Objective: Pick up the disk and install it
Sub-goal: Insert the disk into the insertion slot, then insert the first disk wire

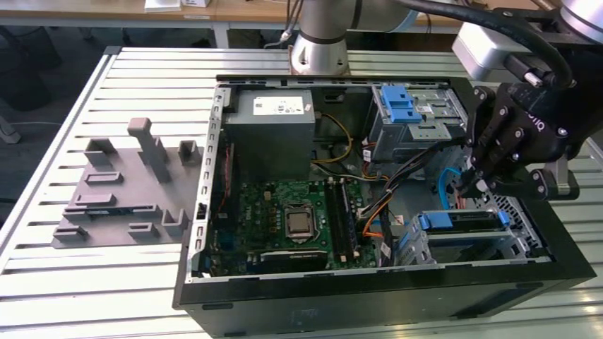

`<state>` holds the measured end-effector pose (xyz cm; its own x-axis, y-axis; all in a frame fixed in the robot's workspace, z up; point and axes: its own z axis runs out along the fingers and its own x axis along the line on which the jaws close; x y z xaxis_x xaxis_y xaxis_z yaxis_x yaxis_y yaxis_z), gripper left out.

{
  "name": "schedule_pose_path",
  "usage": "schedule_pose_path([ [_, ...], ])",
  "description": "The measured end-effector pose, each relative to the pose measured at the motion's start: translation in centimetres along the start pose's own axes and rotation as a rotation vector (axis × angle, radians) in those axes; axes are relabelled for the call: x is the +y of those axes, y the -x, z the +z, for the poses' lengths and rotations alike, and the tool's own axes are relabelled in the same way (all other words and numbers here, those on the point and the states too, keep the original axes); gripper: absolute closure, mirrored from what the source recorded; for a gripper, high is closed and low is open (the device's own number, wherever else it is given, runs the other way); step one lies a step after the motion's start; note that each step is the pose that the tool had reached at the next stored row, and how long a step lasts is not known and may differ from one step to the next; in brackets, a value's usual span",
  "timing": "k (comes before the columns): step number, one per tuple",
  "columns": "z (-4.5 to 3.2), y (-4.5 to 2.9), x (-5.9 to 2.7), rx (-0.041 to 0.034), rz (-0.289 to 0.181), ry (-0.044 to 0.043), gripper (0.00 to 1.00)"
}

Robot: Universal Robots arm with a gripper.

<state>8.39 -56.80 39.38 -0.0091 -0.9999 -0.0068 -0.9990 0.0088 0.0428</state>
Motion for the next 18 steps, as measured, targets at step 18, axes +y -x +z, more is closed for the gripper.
schedule_pose_path([
  [18, -0.12, 0.00, 0.00, 0.0000, 0.000, 0.0000, 0.89],
])
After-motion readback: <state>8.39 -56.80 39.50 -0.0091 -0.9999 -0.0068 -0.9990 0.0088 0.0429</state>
